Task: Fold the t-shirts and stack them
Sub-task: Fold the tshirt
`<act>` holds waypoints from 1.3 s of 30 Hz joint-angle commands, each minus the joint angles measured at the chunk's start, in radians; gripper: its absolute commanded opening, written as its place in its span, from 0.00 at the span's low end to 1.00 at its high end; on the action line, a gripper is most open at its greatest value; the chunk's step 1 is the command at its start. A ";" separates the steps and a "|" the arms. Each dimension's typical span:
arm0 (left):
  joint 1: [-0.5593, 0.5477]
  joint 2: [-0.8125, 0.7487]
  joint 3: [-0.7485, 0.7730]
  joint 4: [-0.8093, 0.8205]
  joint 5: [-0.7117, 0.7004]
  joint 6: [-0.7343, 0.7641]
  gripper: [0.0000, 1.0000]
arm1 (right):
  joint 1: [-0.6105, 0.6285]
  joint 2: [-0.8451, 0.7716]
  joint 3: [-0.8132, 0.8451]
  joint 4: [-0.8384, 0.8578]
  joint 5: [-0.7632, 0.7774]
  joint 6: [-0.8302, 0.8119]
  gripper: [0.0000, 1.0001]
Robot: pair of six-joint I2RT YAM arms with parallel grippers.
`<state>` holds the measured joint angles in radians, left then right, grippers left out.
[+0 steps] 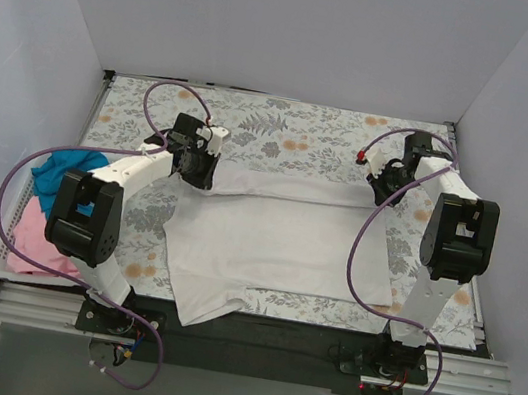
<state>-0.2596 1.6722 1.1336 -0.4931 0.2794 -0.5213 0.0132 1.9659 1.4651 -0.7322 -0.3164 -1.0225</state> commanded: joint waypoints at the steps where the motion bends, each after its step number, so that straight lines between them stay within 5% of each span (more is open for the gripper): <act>1: -0.004 -0.009 -0.006 -0.009 -0.055 -0.008 0.00 | -0.004 -0.013 0.012 -0.001 -0.001 -0.025 0.01; 39: -0.004 -0.011 0.002 -0.071 -0.036 0.075 0.00 | -0.004 -0.070 -0.060 -0.004 0.025 -0.054 0.01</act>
<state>-0.2596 1.6806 1.1339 -0.5621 0.2573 -0.4675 0.0132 1.9572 1.4170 -0.7303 -0.2966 -1.0367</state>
